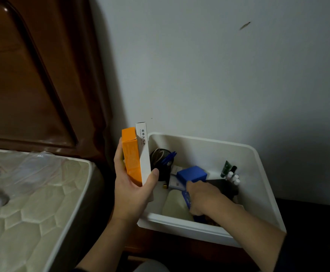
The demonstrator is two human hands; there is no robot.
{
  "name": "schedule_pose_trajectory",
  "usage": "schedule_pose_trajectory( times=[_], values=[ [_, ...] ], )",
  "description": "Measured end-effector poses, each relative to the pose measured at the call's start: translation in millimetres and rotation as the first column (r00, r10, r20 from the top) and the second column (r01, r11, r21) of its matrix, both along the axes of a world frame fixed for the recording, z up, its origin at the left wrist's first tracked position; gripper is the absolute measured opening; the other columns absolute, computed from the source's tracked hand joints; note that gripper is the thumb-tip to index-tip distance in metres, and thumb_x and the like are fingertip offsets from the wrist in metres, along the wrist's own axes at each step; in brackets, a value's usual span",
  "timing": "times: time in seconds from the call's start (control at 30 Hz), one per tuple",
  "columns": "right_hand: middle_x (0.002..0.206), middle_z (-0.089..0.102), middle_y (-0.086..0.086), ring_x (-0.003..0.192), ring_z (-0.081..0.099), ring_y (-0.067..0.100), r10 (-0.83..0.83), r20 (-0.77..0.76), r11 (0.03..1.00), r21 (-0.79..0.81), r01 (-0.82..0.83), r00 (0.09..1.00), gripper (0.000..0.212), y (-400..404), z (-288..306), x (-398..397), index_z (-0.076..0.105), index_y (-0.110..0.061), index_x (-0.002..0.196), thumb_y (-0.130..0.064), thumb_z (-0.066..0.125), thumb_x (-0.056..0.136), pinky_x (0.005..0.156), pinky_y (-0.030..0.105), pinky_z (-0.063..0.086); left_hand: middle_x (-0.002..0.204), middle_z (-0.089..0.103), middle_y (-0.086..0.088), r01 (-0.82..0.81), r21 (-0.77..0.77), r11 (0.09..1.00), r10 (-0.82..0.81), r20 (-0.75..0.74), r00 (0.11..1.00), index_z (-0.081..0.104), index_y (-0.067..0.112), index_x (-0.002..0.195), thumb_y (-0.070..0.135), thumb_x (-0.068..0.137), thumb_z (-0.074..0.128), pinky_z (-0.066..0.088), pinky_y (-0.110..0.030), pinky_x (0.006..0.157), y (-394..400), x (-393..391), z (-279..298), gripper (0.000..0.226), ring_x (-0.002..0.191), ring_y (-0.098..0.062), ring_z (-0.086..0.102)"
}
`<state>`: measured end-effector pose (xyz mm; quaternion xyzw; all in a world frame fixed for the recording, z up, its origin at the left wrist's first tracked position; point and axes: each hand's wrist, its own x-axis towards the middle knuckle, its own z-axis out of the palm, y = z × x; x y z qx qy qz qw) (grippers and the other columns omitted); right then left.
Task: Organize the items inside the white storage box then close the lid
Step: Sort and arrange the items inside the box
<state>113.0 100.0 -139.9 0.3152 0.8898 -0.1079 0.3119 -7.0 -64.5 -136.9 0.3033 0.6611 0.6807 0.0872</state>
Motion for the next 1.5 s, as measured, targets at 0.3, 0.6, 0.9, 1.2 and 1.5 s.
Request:
schedule_pose_trajectory(
  times=[0.3, 0.6, 0.9, 1.2, 1.5],
  values=[
    [0.128, 0.062, 0.003, 0.113, 0.062, 0.024, -0.046, -0.225, 0.995, 0.081, 0.066, 0.973, 0.048, 6.7, 32.0, 4.7, 0.05, -0.022, 0.138, -0.036, 0.069, 0.096, 0.085, 0.036, 0.053, 0.141, 0.053, 0.024, 0.01, -0.006, 1.0, -0.01, -0.018, 1.0, 0.017, 0.051, 0.162, 0.05, 0.078, 0.079, 0.055, -0.021, 0.088, -0.5, -0.2, 0.8, 0.105, 0.123, 0.001, 0.059],
    [0.165, 0.038, -0.015, 0.148, 0.044, 0.021, -0.717, -0.398, 0.294, -0.917, -0.269, 0.572, 0.09, -29.4, 69.9, -28.0, 0.028, -0.057, 0.158, -0.057, 0.08, 0.086, 0.117, 0.059, 0.043, 0.146, 0.059, 0.017, -0.009, 0.028, 1.0, 0.008, 0.041, 0.999, 0.025, 0.049, 0.161, 0.061, 0.086, 0.077, 0.055, -0.053, 0.104, -0.2, 0.5, 5.0, 0.093, 0.131, -0.01, 0.063],
    [0.153, 0.053, -0.002, 0.14, 0.054, 0.029, -0.766, -0.337, 0.246, -0.94, -0.235, 0.547, 0.082, -35.2, 53.4, -40.0, 0.039, -0.07, 0.145, -0.041, 0.087, 0.086, 0.102, 0.068, 0.052, 0.134, 0.067, 0.006, 0.017, -0.053, 0.998, -0.012, 0.099, 0.995, 0.048, 0.033, 0.153, 0.071, 0.1, 0.04, 0.055, -0.042, 0.104, 1.4, -0.7, 1.9, 0.066, 0.125, -0.012, 0.066],
    [0.139, 0.065, 0.025, 0.12, 0.066, 0.052, -0.933, 0.089, -0.166, -0.966, -0.196, 0.35, 0.082, -3.7, 12.5, -15.3, 0.051, -0.038, 0.145, -0.038, 0.089, 0.072, 0.088, 0.071, 0.055, 0.112, 0.065, 0.004, -0.338, -0.011, 0.941, 0.336, 0.155, 0.929, 0.056, 0.026, 0.138, 0.066, 0.102, 0.039, 0.057, -0.039, 0.088, 0.7, -4.0, 8.4, 0.056, 0.103, -0.017, 0.065],
    [0.133, 0.067, 0.002, 0.119, 0.067, 0.034, -0.825, -0.053, 0.142, -0.983, 0.116, 0.562, 0.093, -27.0, -10.3, -45.1, 0.041, -0.076, 0.137, -0.045, 0.095, 0.068, 0.089, 0.067, 0.059, 0.114, 0.063, 0.0, -0.354, -0.097, 0.93, 0.366, 0.189, 0.911, 0.054, 0.022, 0.139, 0.061, 0.106, 0.039, 0.056, -0.047, 0.096, 3.4, -11.3, 1.3, 0.053, 0.103, -0.017, 0.064]
  ],
)
